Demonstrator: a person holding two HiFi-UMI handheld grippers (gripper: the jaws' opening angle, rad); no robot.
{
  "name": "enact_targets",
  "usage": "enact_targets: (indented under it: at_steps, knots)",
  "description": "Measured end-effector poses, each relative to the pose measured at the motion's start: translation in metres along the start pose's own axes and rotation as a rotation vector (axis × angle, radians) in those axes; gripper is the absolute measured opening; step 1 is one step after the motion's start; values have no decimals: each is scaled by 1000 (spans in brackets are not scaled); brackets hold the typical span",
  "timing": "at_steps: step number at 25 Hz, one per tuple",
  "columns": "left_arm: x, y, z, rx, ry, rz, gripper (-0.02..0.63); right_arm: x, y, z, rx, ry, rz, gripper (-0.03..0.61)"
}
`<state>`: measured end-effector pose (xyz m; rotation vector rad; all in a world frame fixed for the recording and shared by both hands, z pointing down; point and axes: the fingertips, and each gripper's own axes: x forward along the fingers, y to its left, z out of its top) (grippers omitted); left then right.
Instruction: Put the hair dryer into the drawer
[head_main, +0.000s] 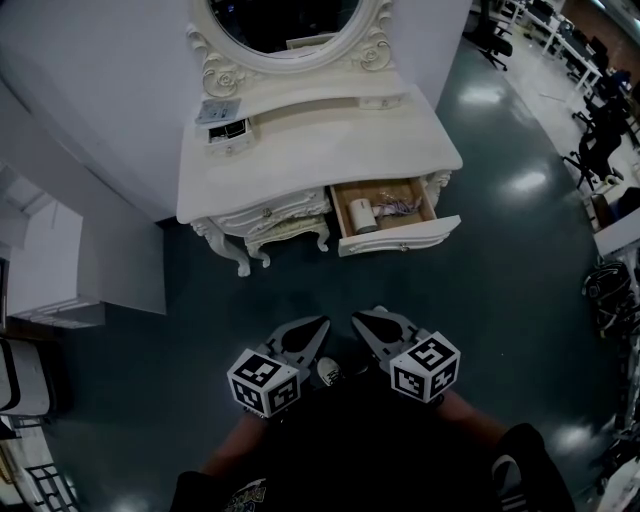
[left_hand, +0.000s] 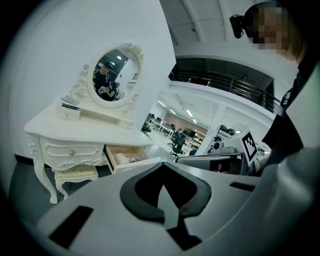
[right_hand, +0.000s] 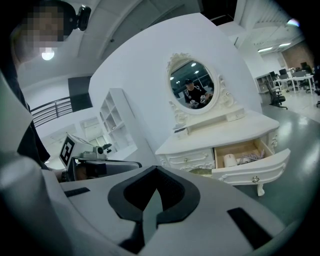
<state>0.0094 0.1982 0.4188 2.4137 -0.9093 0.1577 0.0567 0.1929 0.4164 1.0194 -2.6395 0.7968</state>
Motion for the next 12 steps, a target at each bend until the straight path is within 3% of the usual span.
enact_targets:
  at_steps: [12]
  knots:
    - [5, 2, 0, 0, 4, -1, 3, 2, -4, 0, 2, 0, -3, 29]
